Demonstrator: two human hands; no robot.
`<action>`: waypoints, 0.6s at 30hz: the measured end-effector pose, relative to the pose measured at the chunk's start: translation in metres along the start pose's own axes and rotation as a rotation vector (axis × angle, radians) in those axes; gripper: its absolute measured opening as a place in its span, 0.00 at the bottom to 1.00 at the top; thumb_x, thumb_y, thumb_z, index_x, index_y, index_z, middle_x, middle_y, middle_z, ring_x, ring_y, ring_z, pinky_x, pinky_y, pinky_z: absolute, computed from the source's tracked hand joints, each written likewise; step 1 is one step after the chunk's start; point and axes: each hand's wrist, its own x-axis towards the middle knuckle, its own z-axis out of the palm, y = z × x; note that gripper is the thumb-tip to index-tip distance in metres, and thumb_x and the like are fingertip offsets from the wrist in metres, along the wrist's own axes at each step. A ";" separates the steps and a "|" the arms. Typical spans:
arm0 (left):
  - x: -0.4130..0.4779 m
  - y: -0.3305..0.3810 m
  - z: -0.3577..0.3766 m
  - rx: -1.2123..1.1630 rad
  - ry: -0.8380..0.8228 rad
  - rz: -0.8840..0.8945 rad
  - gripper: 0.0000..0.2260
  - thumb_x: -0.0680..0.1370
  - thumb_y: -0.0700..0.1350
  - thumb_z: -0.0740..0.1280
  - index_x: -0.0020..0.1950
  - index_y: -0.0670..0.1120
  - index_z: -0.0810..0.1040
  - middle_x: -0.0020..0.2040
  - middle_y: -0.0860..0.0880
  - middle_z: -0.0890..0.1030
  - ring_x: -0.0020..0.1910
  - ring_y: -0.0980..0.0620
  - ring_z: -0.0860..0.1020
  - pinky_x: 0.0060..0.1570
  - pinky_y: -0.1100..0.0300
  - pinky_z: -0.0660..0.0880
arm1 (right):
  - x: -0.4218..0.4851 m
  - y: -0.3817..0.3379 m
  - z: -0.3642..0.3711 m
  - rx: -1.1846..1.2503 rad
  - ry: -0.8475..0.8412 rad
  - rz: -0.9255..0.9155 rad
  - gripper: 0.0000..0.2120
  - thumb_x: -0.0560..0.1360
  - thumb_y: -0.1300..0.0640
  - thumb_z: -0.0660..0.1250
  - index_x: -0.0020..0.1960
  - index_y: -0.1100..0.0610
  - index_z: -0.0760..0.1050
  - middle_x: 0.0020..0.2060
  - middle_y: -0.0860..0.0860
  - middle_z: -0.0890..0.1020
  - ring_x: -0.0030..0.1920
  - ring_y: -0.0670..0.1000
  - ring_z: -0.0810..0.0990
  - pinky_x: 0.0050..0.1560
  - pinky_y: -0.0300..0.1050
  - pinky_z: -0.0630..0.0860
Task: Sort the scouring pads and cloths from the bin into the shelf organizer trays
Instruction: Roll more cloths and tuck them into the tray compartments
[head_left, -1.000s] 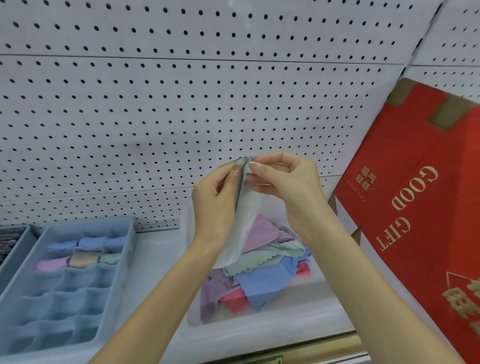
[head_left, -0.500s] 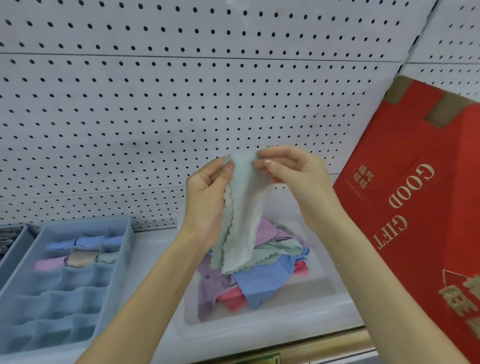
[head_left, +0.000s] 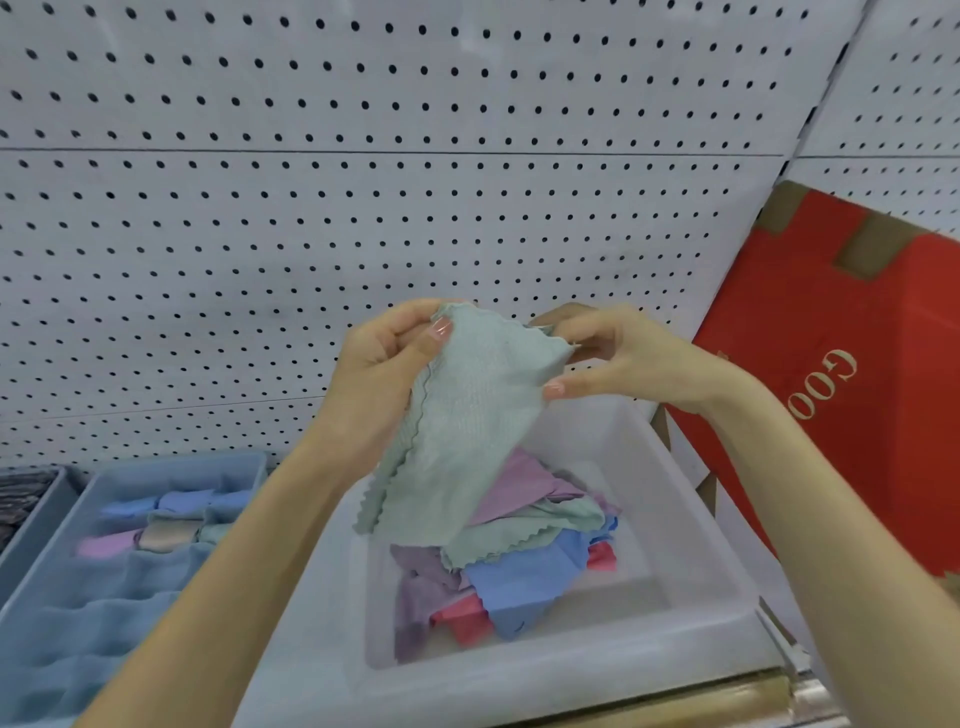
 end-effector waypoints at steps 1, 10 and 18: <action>-0.001 0.001 0.000 0.025 0.010 0.015 0.08 0.80 0.41 0.62 0.56 0.47 0.79 0.42 0.48 0.85 0.40 0.54 0.82 0.40 0.63 0.78 | 0.001 -0.003 -0.003 -0.010 -0.012 -0.004 0.17 0.66 0.54 0.74 0.46 0.68 0.80 0.56 0.59 0.79 0.55 0.55 0.80 0.58 0.49 0.77; -0.002 -0.012 0.002 0.119 0.209 0.149 0.07 0.81 0.37 0.62 0.47 0.48 0.70 0.35 0.28 0.73 0.32 0.39 0.66 0.37 0.51 0.66 | 0.012 -0.021 -0.004 0.082 0.305 -0.131 0.08 0.63 0.58 0.77 0.37 0.62 0.81 0.35 0.56 0.84 0.38 0.54 0.83 0.46 0.47 0.80; 0.006 -0.028 0.030 -0.181 0.337 0.087 0.03 0.82 0.42 0.62 0.48 0.46 0.71 0.43 0.49 0.82 0.42 0.51 0.80 0.46 0.59 0.79 | 0.014 -0.050 -0.022 0.040 0.415 -0.122 0.12 0.63 0.61 0.80 0.34 0.63 0.77 0.38 0.70 0.78 0.37 0.57 0.73 0.42 0.52 0.71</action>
